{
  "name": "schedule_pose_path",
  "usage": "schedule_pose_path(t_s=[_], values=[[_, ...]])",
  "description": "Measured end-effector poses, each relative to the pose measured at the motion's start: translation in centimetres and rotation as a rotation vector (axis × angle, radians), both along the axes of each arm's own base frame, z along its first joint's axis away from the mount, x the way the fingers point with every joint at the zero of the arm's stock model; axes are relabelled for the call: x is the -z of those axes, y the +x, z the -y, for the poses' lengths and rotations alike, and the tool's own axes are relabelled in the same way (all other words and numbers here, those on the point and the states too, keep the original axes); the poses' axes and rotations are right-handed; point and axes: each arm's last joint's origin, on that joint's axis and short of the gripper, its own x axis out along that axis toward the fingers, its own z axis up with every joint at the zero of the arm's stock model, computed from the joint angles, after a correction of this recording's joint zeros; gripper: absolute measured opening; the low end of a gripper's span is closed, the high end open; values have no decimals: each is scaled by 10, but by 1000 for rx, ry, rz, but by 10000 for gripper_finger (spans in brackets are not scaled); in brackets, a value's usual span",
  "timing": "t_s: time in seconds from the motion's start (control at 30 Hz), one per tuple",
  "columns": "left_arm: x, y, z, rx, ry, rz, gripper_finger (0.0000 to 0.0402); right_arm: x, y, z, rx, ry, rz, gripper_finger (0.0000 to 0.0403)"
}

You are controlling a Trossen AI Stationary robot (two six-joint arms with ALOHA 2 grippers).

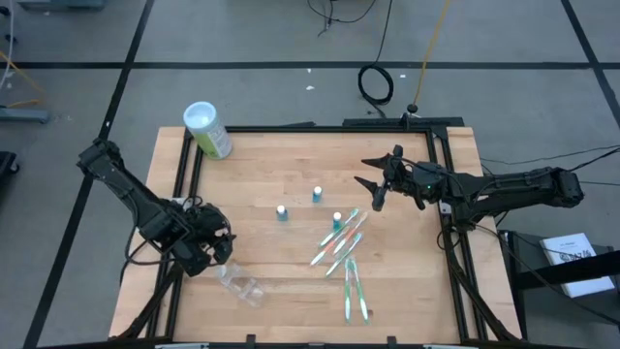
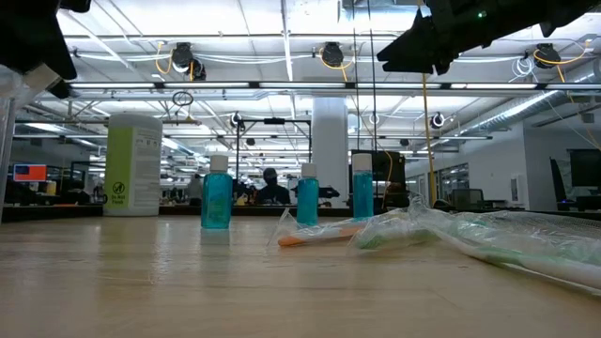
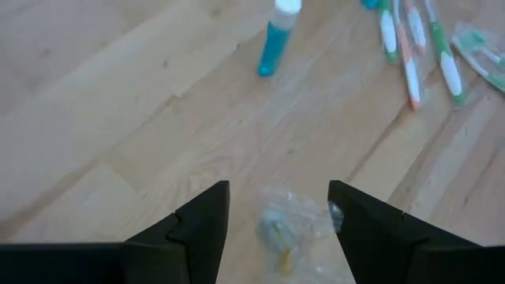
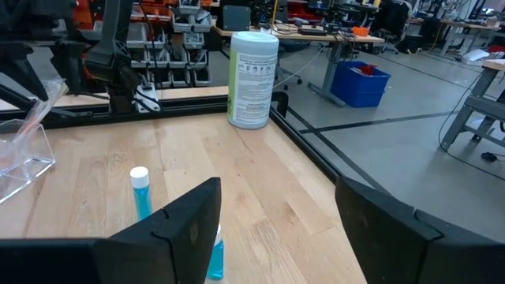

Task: Pick & Place toothbrushing station
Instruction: Put the orange toothbrush into the transparent organizer

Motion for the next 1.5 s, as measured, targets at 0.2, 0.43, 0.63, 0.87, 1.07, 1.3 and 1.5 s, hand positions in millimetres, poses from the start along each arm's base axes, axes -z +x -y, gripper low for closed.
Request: schedule_pose_path(t_s=[0.2,0.43,0.63,0.87,1.07,1.3,1.5], values=[[-20,-2,-5,37,73,111,218,0,0,0,0,0,0,242],[-47,-4,-18,-32,380,407,218,0,0,0,0,0,0,242],[-62,13,-14,37,422,478,218,0,0,0,0,0,-1,242],[-81,54,4,474,475,579,218,10,-1,-6,-218,53,-105,242],[-76,90,-13,580,478,606,218,28,-7,-13,-354,125,-295,242],[-30,126,-51,587,400,676,218,50,-17,-15,-284,257,-464,242],[11,114,-73,573,344,752,218,88,-27,-15,-283,268,-484,242]])
